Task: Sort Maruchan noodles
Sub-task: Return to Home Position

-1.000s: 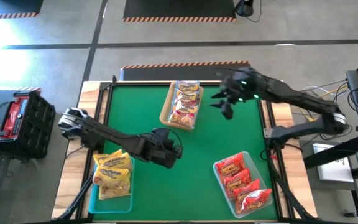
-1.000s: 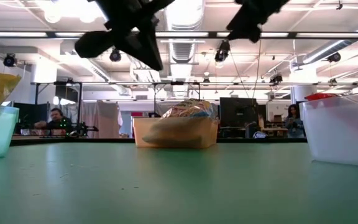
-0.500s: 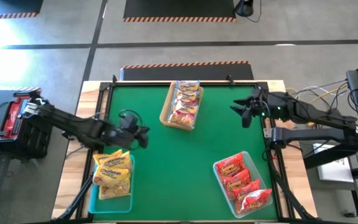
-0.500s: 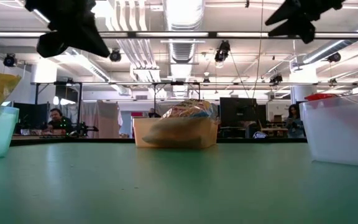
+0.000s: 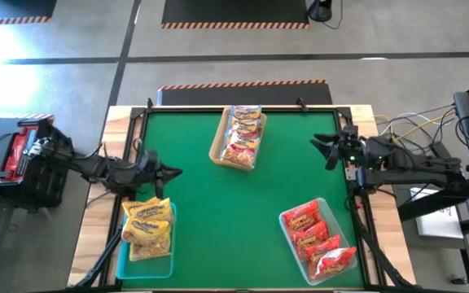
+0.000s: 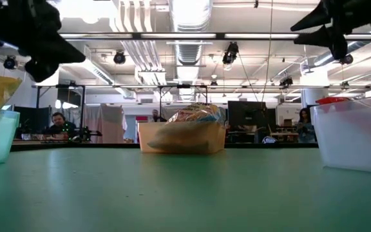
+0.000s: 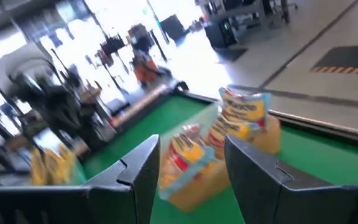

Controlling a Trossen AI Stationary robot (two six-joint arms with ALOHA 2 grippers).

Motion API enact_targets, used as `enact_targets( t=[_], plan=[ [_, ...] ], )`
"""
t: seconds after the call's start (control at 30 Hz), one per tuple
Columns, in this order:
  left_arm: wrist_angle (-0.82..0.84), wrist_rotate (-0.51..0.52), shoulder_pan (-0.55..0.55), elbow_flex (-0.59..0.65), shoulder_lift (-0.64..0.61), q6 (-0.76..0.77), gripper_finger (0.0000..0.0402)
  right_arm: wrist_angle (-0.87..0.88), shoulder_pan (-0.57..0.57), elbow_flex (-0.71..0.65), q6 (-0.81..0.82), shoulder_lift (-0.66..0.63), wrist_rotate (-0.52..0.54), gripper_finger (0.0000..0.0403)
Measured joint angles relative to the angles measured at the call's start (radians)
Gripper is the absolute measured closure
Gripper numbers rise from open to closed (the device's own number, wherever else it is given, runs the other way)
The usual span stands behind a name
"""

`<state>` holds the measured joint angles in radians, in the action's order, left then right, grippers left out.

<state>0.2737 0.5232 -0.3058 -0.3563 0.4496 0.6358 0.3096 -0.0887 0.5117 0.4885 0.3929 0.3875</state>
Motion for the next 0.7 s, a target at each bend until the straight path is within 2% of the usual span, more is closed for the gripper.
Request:
enact_targets(
  t=[0.23, 0.37, 0.53, 0.7],
  plan=[
    [-0.218, -0.005, 0.000, 0.165, -0.176, -0.037, 0.0402, -0.246, 0.002, -0.149, 0.081, 0.009, 0.023, 0.0237],
    [-0.298, 0.009, 0.000, 0.241, -0.213, -0.049, 0.0402, -0.281, 0.002, -0.203, 0.121, 0.009, 0.093, 0.0237],
    [-0.431, 0.010, 0.000, 0.344, -0.239, -0.044, 0.0401, -0.301, 0.002, -0.253, 0.159, 0.009, 0.112, 0.0237],
    [-0.401, 0.039, 0.000, 0.343, -0.240, -0.027, 0.0402, -0.300, 0.003, -0.292, 0.214, 0.009, 0.111, 0.0236]
  ],
)
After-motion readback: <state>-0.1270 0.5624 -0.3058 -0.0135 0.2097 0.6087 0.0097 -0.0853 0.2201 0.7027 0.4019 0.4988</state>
